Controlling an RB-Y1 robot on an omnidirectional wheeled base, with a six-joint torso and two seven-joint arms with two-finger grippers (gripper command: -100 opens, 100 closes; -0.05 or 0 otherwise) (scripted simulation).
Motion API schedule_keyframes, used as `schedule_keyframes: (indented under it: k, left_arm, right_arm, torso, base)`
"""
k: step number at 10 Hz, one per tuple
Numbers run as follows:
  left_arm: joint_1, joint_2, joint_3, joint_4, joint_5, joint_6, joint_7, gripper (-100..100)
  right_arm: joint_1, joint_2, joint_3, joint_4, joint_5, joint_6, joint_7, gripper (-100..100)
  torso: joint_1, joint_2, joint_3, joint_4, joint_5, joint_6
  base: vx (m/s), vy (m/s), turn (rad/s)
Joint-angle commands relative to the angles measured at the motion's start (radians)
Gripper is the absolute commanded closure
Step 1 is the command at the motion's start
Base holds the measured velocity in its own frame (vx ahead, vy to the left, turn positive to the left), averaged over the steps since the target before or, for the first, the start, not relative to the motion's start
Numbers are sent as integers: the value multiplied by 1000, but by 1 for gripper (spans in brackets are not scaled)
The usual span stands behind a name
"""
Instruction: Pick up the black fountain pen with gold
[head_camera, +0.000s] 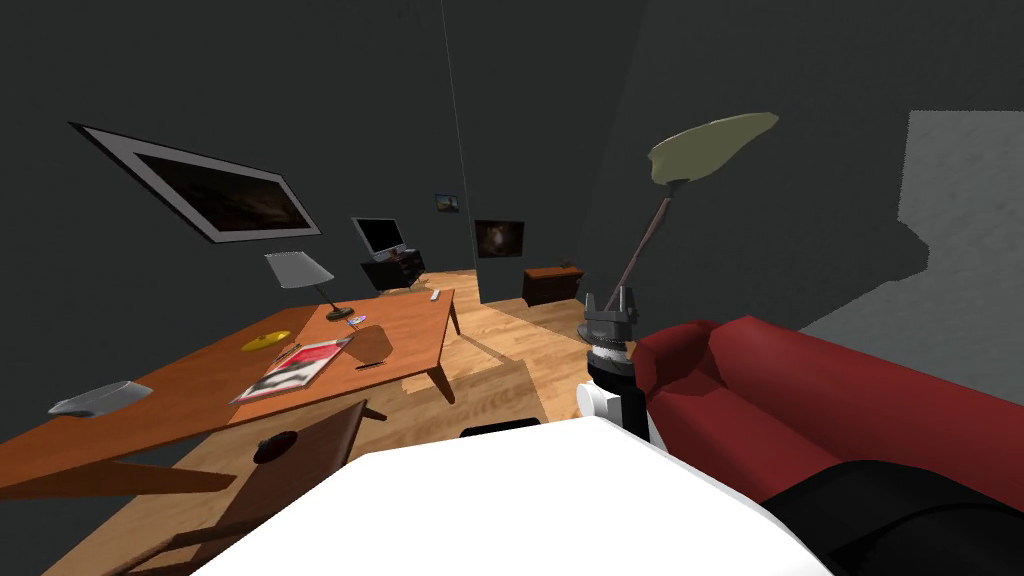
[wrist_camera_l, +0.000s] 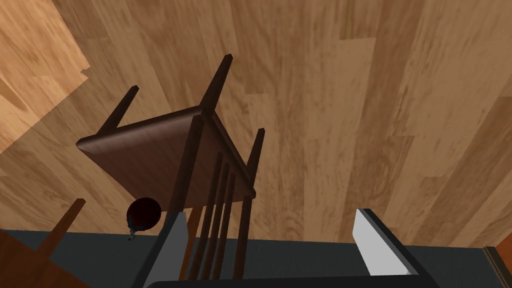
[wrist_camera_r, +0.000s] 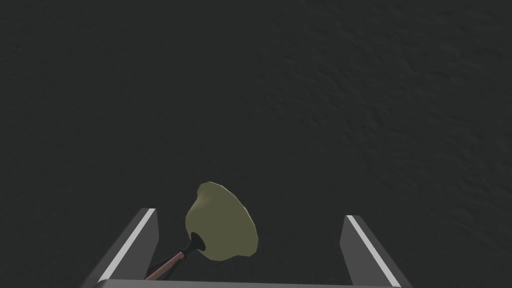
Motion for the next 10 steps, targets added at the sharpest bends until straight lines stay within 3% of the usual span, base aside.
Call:
schedule_keyframes:
  k: [1, 2, 4, 5, 7, 8, 10]
  left_arm:
    - [-4, 22, 10, 50, 36, 46, -8, -100]
    - [-4, 22, 10, 53, 36, 46, -8, -100]
    - [-22, 59, 23, 126, 95, 107, -23, -100]
    - [-22, 59, 23, 137, 102, 107, -23, -100]
    - [-48, 93, 37, 218, 166, 157, -37, -100]
    - [-48, 93, 37, 226, 166, 157, -37, -100]
    - [-79, 122, 48, 295, 227, 195, -51, -100]
  right_arm:
    - [0, 0, 0, 0, 0, 0, 0, 0]
    - [0, 0, 0, 0, 0, 0, 0, 0]
    - [0, 0, 0, 0, 0, 0, 0, 0]
    - [0, 0, 0, 0, 0, 0, 0, 0]
    - [0, 0, 0, 0, 0, 0, 0, 0]
    - [0, 0, 0, 0, 0, 0, 0, 0]
    - [0, 0, 0, 0, 0, 0, 0, 0]
  torso:
    - [0, 0, 0, 0, 0, 0]
    - [0, -1, -1, 0, 0, 0]
    - [0, -2, -1, 0, 0, 0]
    - [1, -6, -3, -1, 0, 1]
    - [3, -4, -2, -1, 1, 0]
    - [3, -8, -4, -1, 1, 1]
    - [2, -7, -4, -1, 0, 1]
  base:
    - [108, 6, -143]
    - [92, 4, -67]
    - [153, 11, -172]
    - [139, 35, -69]
    - [172, 48, -145]
    - [177, 32, -69]
    - [190, 75, -143]
